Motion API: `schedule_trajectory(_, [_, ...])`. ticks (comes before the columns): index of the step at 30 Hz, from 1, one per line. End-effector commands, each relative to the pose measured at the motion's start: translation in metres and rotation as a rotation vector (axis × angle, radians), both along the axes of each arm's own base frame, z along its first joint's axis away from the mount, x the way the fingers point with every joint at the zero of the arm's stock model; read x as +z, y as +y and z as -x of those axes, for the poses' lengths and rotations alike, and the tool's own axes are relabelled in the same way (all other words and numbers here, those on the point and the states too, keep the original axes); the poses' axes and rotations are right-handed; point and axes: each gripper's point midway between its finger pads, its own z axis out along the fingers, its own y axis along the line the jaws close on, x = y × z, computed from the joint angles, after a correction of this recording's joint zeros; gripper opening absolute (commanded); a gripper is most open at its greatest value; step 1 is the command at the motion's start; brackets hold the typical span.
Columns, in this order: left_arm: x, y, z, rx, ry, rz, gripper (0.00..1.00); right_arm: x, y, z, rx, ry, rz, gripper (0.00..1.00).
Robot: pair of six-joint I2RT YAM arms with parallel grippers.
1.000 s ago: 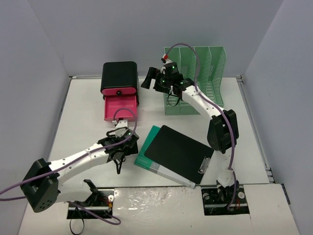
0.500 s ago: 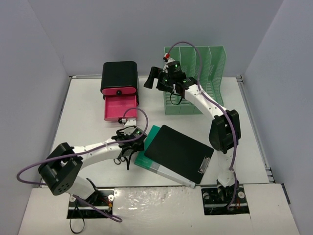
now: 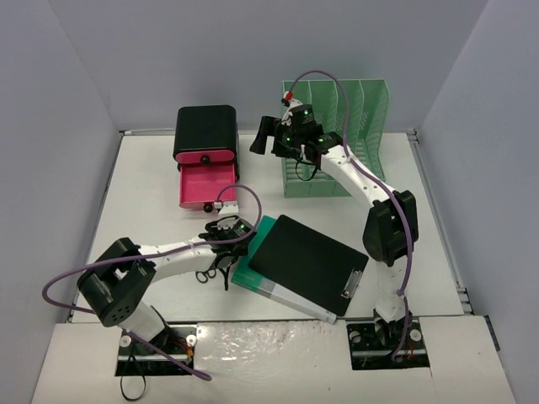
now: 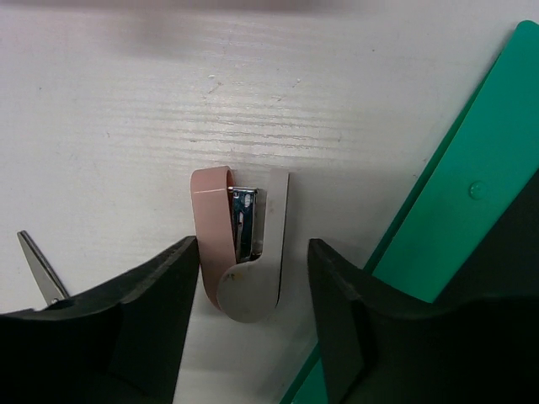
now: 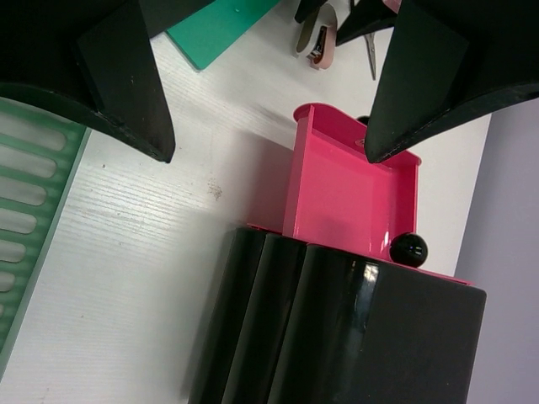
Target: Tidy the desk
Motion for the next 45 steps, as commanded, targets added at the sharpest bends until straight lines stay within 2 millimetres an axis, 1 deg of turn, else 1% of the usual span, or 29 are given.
schedule_trajectory(1, [0.019, -0.008, -0.015, 0.027, -0.079, 0.031, 0.43, 0.055, -0.006, 0.005, 0.016, -0.119, -0.046, 0.93])
schedule_trajectory(4, [0.017, -0.007, -0.013, 0.035, -0.076, 0.030, 0.24, 0.052, -0.007, 0.005, 0.017, -0.113, -0.043, 0.93])
schedule_trajectory(5, [0.015, -0.006, -0.012, 0.039, -0.072, 0.031, 0.16, 0.052, -0.007, 0.006, 0.017, -0.113, -0.043, 0.92])
schedule_trajectory(8, [0.014, -0.008, -0.007, 0.035, -0.070, 0.036, 0.03, 0.052, -0.007, 0.006, 0.016, -0.112, -0.042, 0.92])
schedule_trajectory(9, [0.015, -0.009, -0.006, 0.031, -0.072, 0.037, 0.00, 0.052, -0.008, 0.006, 0.016, -0.112, -0.041, 0.93])
schedule_trajectory(13, [0.019, -0.014, 0.002, 0.005, -0.072, 0.034, 0.00, 0.054, -0.008, 0.007, 0.011, -0.118, -0.040, 0.93])
schedule_trajectory(16, [0.035, -0.018, 0.012, -0.028, -0.091, 0.029, 0.00, 0.055, -0.010, 0.006, 0.009, -0.121, -0.039, 0.93])
schedule_trajectory(18, [0.059, -0.018, 0.015, -0.032, -0.134, 0.049, 0.00, 0.053, -0.010, 0.006, 0.006, -0.120, -0.036, 0.93])
schedule_trajectory(20, [0.075, -0.013, 0.018, -0.032, -0.152, 0.047, 0.00, 0.052, -0.010, 0.005, 0.005, -0.118, -0.035, 0.93])
schedule_trajectory(25, [0.124, -0.003, 0.018, -0.023, -0.237, 0.082, 0.00, 0.055, -0.011, 0.004, -0.004, -0.123, -0.034, 0.93])
schedule_trajectory(26, [0.131, 0.001, 0.018, -0.019, -0.250, 0.070, 0.00, 0.056, -0.012, 0.003, -0.006, -0.125, -0.036, 0.93])
schedule_trajectory(29, [0.153, 0.011, 0.006, -0.007, -0.300, 0.037, 0.00, 0.057, -0.013, 0.002, -0.013, -0.124, -0.040, 0.93])
schedule_trajectory(31, [0.160, 0.016, -0.006, 0.005, -0.311, 0.022, 0.00, 0.059, -0.013, 0.002, -0.015, -0.127, -0.043, 0.93])
schedule_trajectory(32, [0.162, 0.022, -0.014, 0.021, -0.314, 0.005, 0.00, 0.060, -0.013, 0.002, -0.017, -0.129, -0.043, 0.93])
schedule_trajectory(33, [0.167, 0.023, -0.021, 0.029, -0.324, 0.009, 0.00, 0.061, -0.013, 0.002, -0.017, -0.131, -0.044, 0.92])
schedule_trajectory(34, [0.169, 0.025, -0.027, 0.037, -0.328, 0.012, 0.00, 0.062, -0.014, 0.002, -0.018, -0.132, -0.044, 0.92])
schedule_trajectory(35, [0.167, 0.026, -0.034, 0.035, -0.317, 0.013, 0.00, 0.064, -0.015, 0.002, -0.021, -0.134, -0.044, 0.92])
schedule_trajectory(37, [0.173, 0.039, -0.053, 0.076, -0.329, 0.015, 0.00, 0.067, -0.016, 0.002, -0.025, -0.139, -0.045, 0.92])
schedule_trajectory(40, [0.172, 0.046, -0.076, 0.088, -0.328, 0.027, 0.00, 0.070, -0.017, 0.004, -0.028, -0.139, -0.043, 0.93])
schedule_trajectory(41, [0.173, 0.051, -0.084, 0.100, -0.332, 0.031, 0.00, 0.071, -0.019, 0.003, -0.030, -0.139, -0.041, 0.93])
schedule_trajectory(44, [0.175, 0.053, -0.104, 0.100, -0.339, 0.034, 0.00, 0.073, -0.020, 0.005, -0.031, -0.141, -0.037, 0.93])
schedule_trajectory(45, [0.175, 0.051, -0.111, 0.093, -0.338, 0.035, 0.00, 0.072, -0.021, 0.006, -0.031, -0.137, -0.034, 0.93])
